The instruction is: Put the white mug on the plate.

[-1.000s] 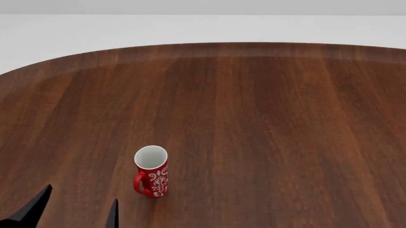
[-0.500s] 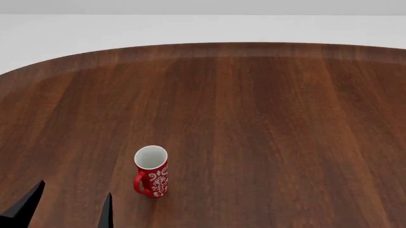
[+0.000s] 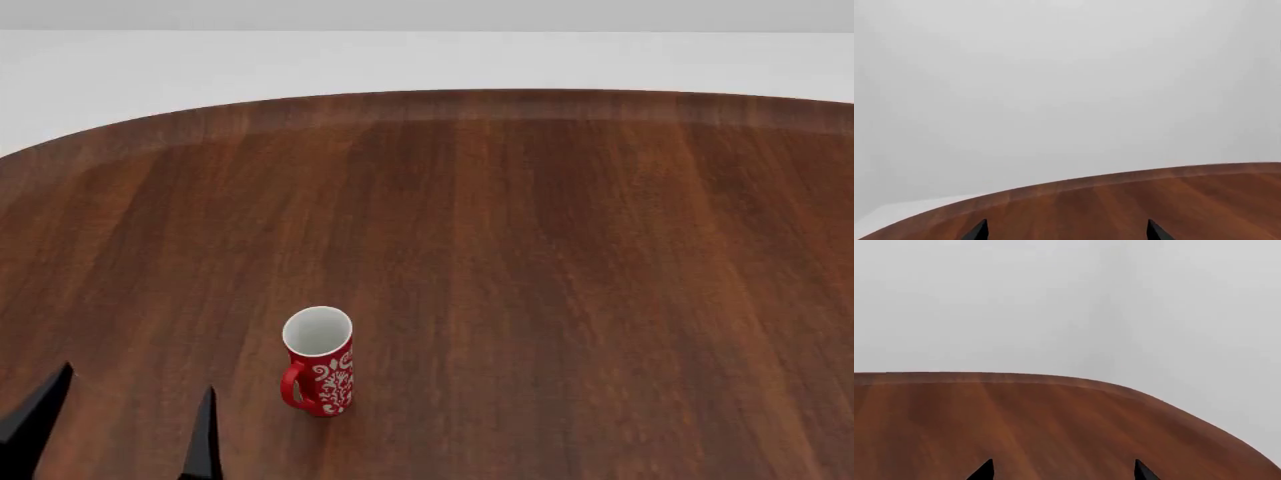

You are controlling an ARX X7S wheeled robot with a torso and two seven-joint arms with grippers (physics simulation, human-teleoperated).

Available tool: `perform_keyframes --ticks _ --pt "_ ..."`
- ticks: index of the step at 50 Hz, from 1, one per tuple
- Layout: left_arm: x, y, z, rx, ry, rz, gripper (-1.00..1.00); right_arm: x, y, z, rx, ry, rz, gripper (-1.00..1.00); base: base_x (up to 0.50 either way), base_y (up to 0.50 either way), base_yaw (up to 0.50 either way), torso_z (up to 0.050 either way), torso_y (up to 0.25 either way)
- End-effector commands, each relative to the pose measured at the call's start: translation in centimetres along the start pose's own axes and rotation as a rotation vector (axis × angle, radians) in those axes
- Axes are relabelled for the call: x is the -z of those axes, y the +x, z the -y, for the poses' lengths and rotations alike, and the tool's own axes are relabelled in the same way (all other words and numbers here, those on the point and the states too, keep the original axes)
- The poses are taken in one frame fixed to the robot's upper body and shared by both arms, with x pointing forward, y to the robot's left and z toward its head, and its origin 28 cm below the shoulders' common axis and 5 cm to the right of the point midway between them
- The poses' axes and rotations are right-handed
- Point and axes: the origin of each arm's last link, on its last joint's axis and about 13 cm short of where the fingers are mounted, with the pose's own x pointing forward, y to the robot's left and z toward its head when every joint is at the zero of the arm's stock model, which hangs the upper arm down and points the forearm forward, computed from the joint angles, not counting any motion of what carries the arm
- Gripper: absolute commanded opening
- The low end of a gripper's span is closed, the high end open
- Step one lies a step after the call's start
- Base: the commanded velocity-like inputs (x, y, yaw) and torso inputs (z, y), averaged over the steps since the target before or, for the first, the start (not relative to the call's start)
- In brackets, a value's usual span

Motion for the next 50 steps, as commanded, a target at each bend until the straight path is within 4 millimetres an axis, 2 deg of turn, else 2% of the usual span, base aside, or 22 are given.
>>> perform_keyframes --ticks 1,13,23,35,50 --pt "-0.4 0.7 -0.4 0.021 -0.006 0.015 1.0 -1.4 0.7 0.3 -0.026 -0.029 0.063 1.0 0.0 0.0 0.0 0.0 0.0" --pt "-1.0 1.9 -0.8 0.043 0.001 0.027 1.0 -2.8 1.8 0.5 -0.068 -0.056 0.121 1.0 0.0 0.0 0.0 0.0 0.0" --pt "-2.0 3.1 -1.0 0.055 0.029 0.052 1.0 -4.6 3.3 1.7 -0.064 -0.091 0.18 1.0 0.0 0.0 0.0 0.0 0.0" --pt "-2.9 3.6 -1.1 0.065 0.039 0.078 1.0 -5.8 3.8 2.1 -0.068 -0.148 0.233 1.0 0.0 0.0 0.0 0.0 0.0" --pt "-4.1 6.0 -2.5 0.031 0.101 0.125 1.0 -8.4 5.6 4.3 -0.003 -0.234 0.323 1.0 0.0 0.0 0.0 0.0 0.0"
